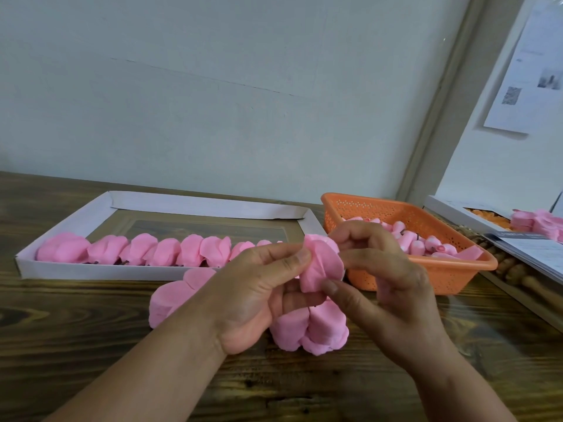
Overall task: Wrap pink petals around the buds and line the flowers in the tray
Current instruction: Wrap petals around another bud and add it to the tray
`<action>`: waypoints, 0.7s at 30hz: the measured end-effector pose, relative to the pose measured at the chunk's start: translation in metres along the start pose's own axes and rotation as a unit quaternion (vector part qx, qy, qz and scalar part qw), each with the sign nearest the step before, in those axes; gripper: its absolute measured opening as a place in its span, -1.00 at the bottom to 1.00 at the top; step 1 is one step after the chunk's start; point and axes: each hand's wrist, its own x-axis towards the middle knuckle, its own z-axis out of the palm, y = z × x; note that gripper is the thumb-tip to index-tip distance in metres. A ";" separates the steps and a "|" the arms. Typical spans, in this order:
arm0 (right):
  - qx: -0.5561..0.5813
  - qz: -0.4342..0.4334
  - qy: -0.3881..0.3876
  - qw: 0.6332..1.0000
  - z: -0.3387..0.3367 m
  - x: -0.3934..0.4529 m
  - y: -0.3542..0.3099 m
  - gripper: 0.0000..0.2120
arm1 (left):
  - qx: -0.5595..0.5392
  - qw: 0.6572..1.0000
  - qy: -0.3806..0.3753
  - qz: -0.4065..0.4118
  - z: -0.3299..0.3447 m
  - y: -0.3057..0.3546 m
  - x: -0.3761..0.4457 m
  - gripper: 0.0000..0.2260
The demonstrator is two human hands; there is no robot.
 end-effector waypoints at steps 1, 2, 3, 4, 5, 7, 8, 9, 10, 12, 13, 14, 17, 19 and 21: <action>0.006 -0.004 0.001 1.000 -0.001 0.000 -0.001 -0.85 | 0.003 1.000 -0.007 0.002 0.001 0.000 -0.001 -0.82; 0.013 -0.006 0.002 1.000 -0.001 0.000 -0.002 -0.87 | 0.003 1.000 -0.011 0.003 0.001 0.000 -0.001 -0.82; 0.019 -0.009 0.002 1.000 -0.002 0.000 -0.003 -0.92 | 0.000 1.000 -0.011 0.005 0.002 0.000 -0.001 -0.83; 0.019 -0.012 0.002 1.000 -0.002 0.000 -0.004 -0.97 | -0.002 1.000 -0.011 0.006 0.002 0.000 -0.002 -0.83; 0.018 -0.014 0.005 1.000 -0.002 0.000 -0.004 -0.97 | -0.002 1.000 -0.011 0.008 0.002 0.000 -0.002 -0.82; 0.017 -0.012 0.014 1.000 -0.001 -0.001 -0.004 -0.94 | 0.000 1.000 -0.011 0.009 0.003 0.001 -0.003 -0.81; 0.017 -0.009 0.020 1.000 0.000 -0.002 -0.004 -0.89 | 0.001 1.000 -0.010 0.009 0.003 0.001 -0.003 -0.82; 0.016 -0.007 0.024 1.000 0.000 -0.002 -0.003 -0.85 | 0.002 1.000 -0.010 0.009 0.003 0.002 -0.003 -0.82; 0.019 -0.005 0.028 0.999 0.000 -0.003 -0.003 -0.83 | 0.004 1.000 -0.013 0.008 0.003 0.002 -0.003 -0.82; 0.034 0.010 0.035 0.999 0.001 -0.003 -0.002 -0.84 | 0.011 1.000 -0.020 0.007 0.004 0.003 -0.004 -0.80; 0.047 0.024 0.041 0.998 0.001 -0.003 -0.003 -0.87 | 0.013 1.000 -0.020 0.006 0.003 0.003 -0.004 -0.77; 0.058 0.041 0.046 0.996 0.001 -0.002 -0.003 -0.89 | 0.014 1.000 -0.019 0.007 0.003 0.003 -0.004 -0.75; 0.087 0.070 0.038 0.993 -0.001 0.001 -0.004 -0.90 | 0.024 0.999 -0.022 0.015 0.002 0.004 -0.004 -0.75; 0.090 0.072 0.016 0.993 -0.003 0.001 -0.003 -0.89 | 0.025 0.999 -0.031 0.017 0.002 0.005 -0.005 -0.78; 0.090 0.072 -0.002 0.993 -0.006 0.003 -0.003 -0.89 | 0.019 0.999 -0.033 0.017 0.001 0.006 -0.005 -0.78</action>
